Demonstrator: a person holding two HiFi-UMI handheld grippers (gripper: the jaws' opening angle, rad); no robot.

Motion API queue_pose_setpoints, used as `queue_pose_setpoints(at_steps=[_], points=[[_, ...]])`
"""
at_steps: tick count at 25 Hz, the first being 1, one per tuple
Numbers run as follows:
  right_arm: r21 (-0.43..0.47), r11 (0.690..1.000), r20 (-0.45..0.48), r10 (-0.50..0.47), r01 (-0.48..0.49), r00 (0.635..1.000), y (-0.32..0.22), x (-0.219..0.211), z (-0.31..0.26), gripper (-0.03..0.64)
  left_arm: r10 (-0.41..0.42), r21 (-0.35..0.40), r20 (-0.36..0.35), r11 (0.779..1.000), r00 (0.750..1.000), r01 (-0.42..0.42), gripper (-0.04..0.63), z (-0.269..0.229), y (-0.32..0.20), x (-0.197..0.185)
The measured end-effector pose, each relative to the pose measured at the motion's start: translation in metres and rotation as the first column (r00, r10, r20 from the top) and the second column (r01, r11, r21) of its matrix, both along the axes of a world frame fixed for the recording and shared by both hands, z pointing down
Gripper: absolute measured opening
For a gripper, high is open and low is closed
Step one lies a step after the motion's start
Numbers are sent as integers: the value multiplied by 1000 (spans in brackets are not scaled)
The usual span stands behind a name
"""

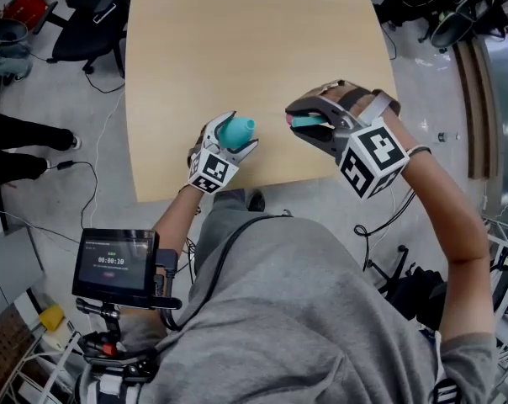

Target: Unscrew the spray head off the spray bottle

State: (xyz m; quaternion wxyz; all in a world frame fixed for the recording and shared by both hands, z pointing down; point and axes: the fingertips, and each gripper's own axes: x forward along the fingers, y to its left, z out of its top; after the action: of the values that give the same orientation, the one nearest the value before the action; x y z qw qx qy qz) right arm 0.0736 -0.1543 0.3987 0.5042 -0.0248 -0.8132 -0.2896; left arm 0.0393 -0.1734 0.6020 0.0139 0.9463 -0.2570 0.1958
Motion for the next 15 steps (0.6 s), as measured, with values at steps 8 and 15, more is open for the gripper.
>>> queue_pose_setpoints(at_steps=[8,15], points=[[44,945,136,316,-324,939,-25,22,5,133,-183,-73,-54,981,982,179,371,13,-17,-26],[200,853,114,468,-481,877,-67,55,97,133,-259,-98,-86,963,962,250,371,14,-28,-32]])
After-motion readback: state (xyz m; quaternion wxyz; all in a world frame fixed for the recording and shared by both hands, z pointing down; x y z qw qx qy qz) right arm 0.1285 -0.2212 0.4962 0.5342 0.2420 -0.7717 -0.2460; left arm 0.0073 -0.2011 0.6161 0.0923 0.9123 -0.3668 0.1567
